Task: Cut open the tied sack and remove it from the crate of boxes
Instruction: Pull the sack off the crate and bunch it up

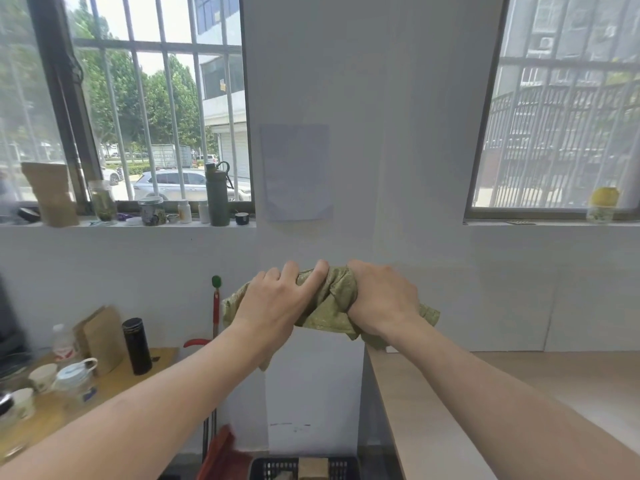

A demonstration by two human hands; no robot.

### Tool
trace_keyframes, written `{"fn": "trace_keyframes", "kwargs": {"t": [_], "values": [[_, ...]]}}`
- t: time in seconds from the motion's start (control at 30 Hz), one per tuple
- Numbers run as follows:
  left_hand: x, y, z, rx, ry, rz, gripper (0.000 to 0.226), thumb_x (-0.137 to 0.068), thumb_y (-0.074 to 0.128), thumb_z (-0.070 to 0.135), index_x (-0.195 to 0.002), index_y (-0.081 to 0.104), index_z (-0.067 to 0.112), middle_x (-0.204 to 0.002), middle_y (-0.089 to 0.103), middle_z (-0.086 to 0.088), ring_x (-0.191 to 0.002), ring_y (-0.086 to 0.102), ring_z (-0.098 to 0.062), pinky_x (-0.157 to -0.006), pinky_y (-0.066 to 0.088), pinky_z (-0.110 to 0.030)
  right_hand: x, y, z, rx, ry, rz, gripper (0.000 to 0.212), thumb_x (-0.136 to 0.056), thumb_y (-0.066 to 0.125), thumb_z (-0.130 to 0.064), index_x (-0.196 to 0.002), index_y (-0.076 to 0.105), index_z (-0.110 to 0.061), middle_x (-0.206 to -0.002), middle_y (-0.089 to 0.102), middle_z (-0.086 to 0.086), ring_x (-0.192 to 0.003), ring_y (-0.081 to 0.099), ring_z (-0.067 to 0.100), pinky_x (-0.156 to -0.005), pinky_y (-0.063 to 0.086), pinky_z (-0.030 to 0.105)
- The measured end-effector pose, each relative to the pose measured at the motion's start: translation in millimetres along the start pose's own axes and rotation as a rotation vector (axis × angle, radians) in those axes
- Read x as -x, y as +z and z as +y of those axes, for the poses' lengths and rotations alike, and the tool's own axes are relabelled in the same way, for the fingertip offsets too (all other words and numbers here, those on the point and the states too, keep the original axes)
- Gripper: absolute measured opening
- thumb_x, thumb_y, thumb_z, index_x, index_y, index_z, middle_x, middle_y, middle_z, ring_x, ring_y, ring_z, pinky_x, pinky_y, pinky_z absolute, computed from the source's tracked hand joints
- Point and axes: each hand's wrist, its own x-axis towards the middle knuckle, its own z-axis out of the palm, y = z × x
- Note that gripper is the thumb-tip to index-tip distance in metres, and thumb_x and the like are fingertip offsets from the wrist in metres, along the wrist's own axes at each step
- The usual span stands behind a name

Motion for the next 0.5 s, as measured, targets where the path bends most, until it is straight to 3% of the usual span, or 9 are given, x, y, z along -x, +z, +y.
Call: {"fn": "trace_keyframes", "kwargs": {"t": [0.2, 0.3, 0.5], "values": [[-0.5, 18.9, -2.7, 0.092, -0.001, -0.096, 0.073, -0.049, 0.076, -0.006, -0.111, 0.046, 0.018, -0.071, 0.05, -0.006, -0.05, 0.049, -0.029, -0.047, 0.032, -0.033, -0.3, 28.8, 4.8, -0.079, 0.034, -0.08, 0.022, -0.07, 0.061, -0.024, -0.088, 0.049, -0.028, -0.082, 0.061, -0.008, -0.079, 0.06, 0.027, -0.055, 0.037, 0.03], [4.8, 31.9, -1.9, 0.105, 0.009, -0.158, 0.069, -0.05, 0.077, -0.003, -0.106, 0.044, 0.019, -0.07, 0.049, -0.004, -0.05, 0.048, -0.028, -0.048, 0.028, -0.032, 1.8, 46.0, 6.7, -0.103, 0.046, -0.127, 0.021, -0.071, 0.061, -0.026, -0.089, 0.05, -0.027, -0.081, 0.061, -0.007, -0.076, 0.058, 0.027, -0.052, 0.033, 0.028], [32.3, 67.8, -0.9, 0.167, 0.038, -0.231, 0.065, -0.051, 0.075, -0.004, -0.105, 0.045, 0.018, -0.071, 0.048, -0.004, -0.051, 0.046, -0.028, -0.05, 0.026, -0.032, 15.4, 85.2, 1.5, -0.108, 0.098, -0.216, 0.022, -0.071, 0.062, -0.023, -0.09, 0.052, -0.027, -0.072, 0.051, -0.01, -0.073, 0.053, 0.028, -0.06, 0.042, 0.031]]}}
